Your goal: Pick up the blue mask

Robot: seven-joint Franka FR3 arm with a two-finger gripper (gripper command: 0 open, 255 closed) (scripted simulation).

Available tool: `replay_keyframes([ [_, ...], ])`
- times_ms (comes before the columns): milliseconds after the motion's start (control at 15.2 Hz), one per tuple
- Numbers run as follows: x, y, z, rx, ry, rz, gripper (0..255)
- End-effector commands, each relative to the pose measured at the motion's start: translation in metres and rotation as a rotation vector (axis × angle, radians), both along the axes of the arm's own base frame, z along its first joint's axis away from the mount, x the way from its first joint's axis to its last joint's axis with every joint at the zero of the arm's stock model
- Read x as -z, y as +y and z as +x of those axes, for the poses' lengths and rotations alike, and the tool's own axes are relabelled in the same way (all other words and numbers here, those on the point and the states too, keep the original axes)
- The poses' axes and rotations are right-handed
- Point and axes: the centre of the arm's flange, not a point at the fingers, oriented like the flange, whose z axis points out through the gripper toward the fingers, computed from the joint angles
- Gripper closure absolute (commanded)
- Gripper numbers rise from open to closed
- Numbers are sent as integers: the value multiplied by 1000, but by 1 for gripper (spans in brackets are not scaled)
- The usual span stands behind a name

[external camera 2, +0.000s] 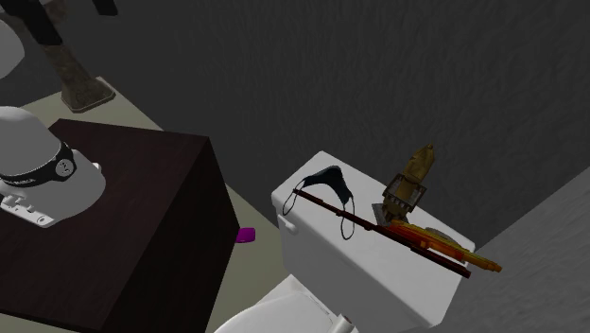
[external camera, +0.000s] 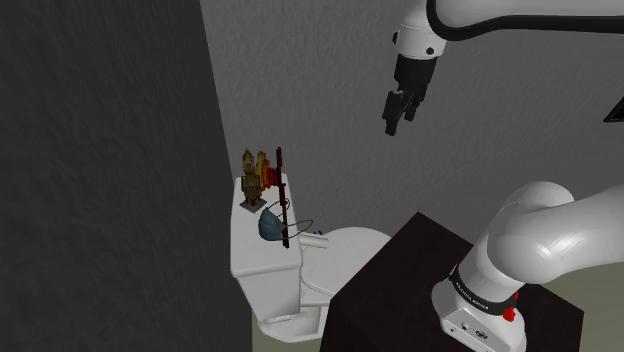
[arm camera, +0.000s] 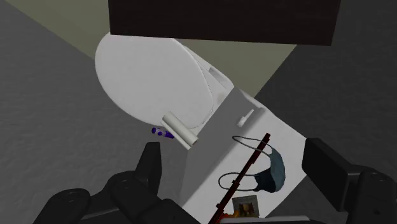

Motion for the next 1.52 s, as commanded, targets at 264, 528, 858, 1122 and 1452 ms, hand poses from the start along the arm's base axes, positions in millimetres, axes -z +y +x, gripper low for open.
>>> replay_keyframes([
  [264,45,1,25,-101,-11,15,0],
  [528,89,5,50,-203,-22,29,0],
  [858,144,14,81,-330,-35,47,0],
  [1122,188,25,106,-431,-46,62,0],
  [1452,242,43,135,-558,-60,80,0],
])
